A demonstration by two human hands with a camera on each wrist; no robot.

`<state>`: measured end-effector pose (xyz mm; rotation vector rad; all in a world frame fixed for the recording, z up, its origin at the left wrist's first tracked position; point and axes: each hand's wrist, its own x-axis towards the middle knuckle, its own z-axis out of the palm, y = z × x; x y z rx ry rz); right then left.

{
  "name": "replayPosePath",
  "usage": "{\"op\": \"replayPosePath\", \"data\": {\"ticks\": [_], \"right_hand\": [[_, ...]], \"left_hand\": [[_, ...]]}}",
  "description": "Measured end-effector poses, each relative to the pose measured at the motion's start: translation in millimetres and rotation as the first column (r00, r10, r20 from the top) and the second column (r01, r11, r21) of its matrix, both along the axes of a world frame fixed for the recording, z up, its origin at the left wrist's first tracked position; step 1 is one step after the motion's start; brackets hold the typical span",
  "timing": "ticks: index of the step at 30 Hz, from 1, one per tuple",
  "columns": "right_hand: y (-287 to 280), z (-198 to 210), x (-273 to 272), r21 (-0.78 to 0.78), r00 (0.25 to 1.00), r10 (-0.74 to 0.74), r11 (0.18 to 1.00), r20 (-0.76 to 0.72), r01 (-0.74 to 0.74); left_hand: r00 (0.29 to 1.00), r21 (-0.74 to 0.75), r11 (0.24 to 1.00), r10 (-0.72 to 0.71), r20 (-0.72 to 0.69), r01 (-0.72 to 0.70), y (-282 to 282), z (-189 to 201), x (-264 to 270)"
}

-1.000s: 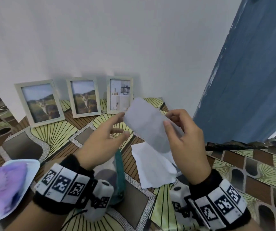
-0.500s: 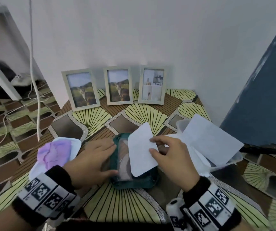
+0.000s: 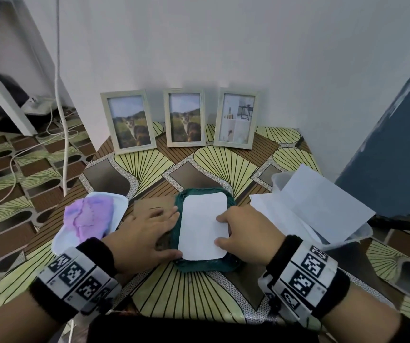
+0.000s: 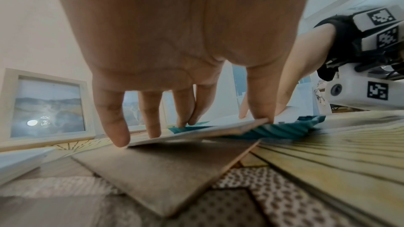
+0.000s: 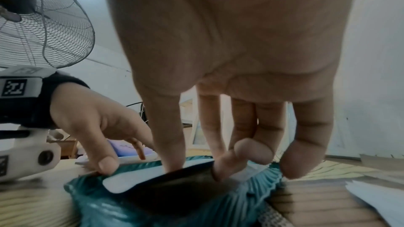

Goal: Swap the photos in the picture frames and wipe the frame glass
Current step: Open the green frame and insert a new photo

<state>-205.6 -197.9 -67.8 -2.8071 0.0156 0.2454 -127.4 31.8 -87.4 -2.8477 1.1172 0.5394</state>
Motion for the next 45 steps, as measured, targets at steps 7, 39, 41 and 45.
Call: {"op": "replayPosePath", "data": {"ticks": [7,39,41,45], "right_hand": [[3.1,-3.0,2.0,-0.115,0.997,0.068,0.991,-0.037,-0.072],[-21.1,-8.9,0.4,-0.103,0.989,0.139,0.984,-0.043,-0.143],[-19.4,-11.2,-0.5,-0.109,0.99,0.132,0.985,-0.05,-0.137],[-17.8,-11.9,-2.4,-0.101,0.991,0.124,0.987,-0.045,-0.128]], "left_hand": [[1.0,-0.057,0.998,-0.011,-0.024,0.01,5.4,4.8,-0.2],[0.961,-0.041,0.96,-0.275,0.025,0.275,64.1,-0.3,-47.3],[0.95,0.015,0.95,-0.311,0.032,0.311,67.6,-1.3,-51.4],[0.946,0.008,0.946,-0.324,-0.02,0.324,70.9,0.0,-57.2]]}}
